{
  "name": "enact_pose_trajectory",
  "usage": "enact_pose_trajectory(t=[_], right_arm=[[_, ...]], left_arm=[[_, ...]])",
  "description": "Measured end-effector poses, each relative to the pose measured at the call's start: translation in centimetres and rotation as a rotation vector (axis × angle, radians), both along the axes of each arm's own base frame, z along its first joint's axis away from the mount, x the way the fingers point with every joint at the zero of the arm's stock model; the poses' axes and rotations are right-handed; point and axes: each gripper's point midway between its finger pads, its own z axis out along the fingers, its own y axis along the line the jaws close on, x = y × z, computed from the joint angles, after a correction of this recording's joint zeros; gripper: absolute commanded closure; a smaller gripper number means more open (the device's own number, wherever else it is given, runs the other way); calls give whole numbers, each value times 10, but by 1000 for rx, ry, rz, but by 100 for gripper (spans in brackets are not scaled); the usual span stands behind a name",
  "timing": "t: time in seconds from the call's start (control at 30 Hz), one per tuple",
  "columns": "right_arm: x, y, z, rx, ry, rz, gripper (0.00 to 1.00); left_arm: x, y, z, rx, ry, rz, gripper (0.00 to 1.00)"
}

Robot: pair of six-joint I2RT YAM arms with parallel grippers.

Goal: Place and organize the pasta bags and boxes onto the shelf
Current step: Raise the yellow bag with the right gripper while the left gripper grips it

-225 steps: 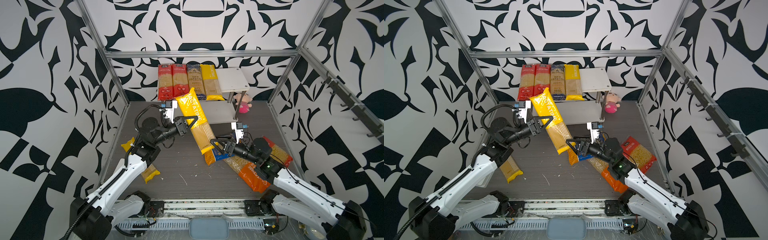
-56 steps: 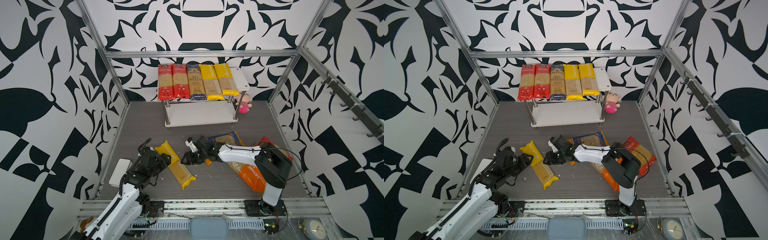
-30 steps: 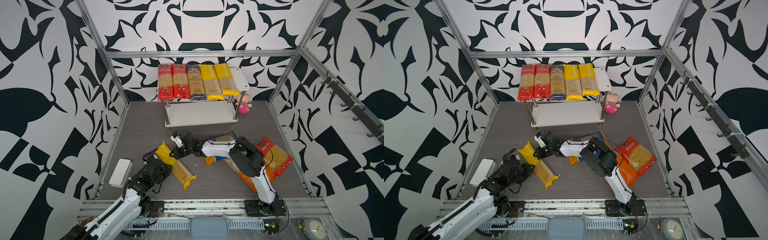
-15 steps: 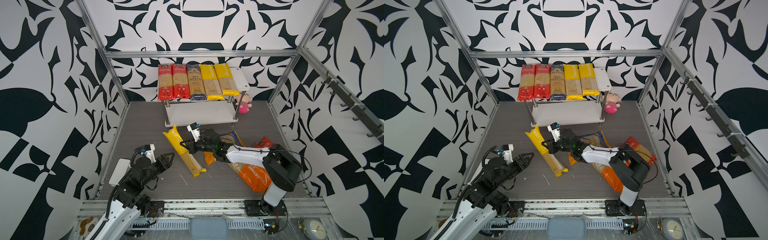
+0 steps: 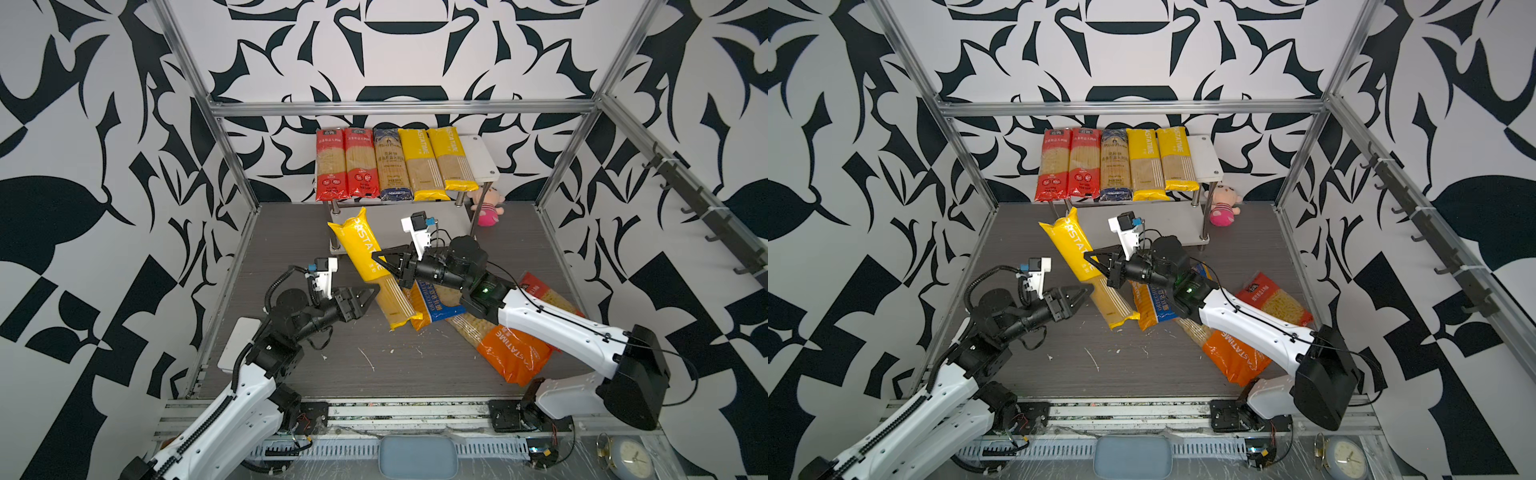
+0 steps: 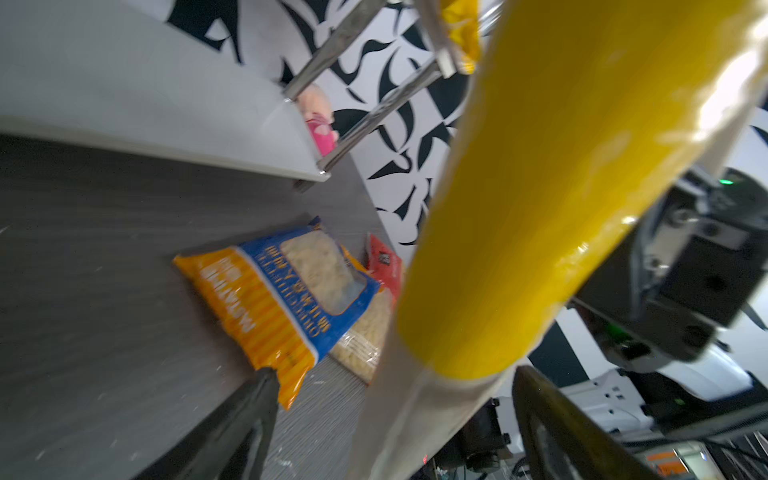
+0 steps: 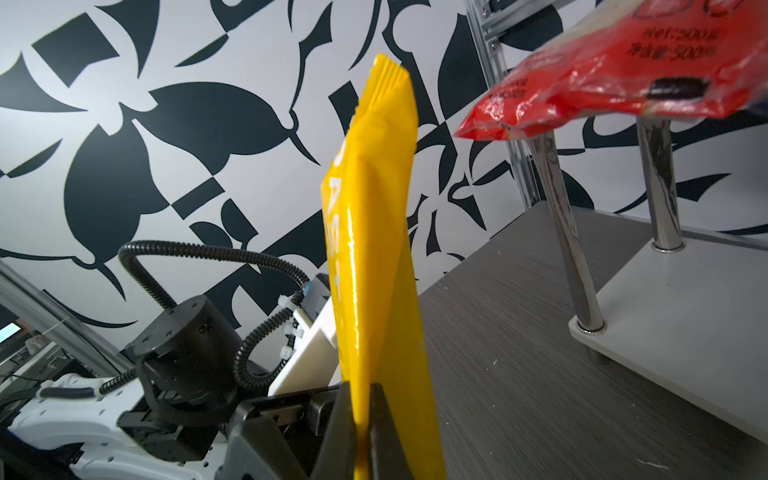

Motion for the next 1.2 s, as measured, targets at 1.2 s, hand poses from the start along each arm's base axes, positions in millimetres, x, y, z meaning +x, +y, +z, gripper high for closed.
enact_pose_trajectory(t=[1.2], right_arm=[[6,-33,55,218,168,95,100]], left_arm=[[8,-36,70,-75,-234,-183,28]])
